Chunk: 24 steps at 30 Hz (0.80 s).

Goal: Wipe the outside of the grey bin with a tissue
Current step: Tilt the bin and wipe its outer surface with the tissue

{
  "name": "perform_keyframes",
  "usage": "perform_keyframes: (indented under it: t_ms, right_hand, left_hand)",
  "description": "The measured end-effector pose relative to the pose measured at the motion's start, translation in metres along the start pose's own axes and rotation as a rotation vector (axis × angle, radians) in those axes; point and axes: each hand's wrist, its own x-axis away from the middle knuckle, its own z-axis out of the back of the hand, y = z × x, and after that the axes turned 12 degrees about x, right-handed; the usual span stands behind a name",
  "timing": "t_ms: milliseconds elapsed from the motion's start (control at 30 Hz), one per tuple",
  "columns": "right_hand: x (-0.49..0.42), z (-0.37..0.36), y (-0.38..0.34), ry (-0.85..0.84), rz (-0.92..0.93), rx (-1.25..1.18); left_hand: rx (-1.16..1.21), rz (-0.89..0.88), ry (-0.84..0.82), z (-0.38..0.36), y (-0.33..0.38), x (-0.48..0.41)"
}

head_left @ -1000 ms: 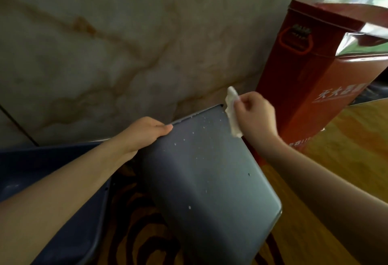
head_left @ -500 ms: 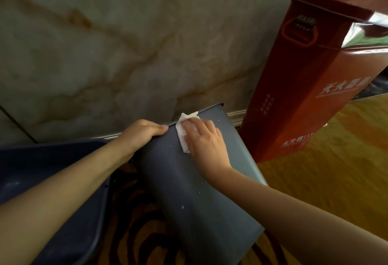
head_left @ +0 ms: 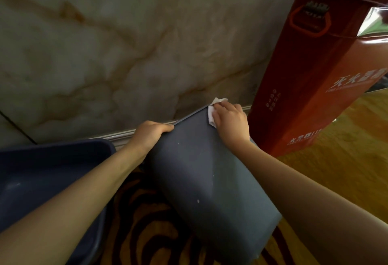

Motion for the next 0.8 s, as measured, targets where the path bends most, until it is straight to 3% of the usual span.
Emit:
perform_keyframes:
  t_ms: [200, 400, 633, 800]
  right_hand:
    - [-0.017, -0.019, -0.009, -0.156, -0.112, -0.057]
    - [-0.001, -0.024, -0.041, -0.209, 0.221, 0.039]
    - [0.053, -0.004, -0.096, -0.205, 0.404, -0.036]
    - [0.074, 0.000, -0.128, -0.210, 0.406, 0.004]
  left_hand:
    - [0.034, 0.039, 0.024, 0.006, -0.017, -0.010]
    - [0.217, 0.213, 0.009, 0.023, -0.038, -0.024]
    - [0.310, 0.396, -0.231, 0.038, -0.043, -0.033]
    - [0.332, 0.449, -0.394, 0.048, -0.041, -0.034]
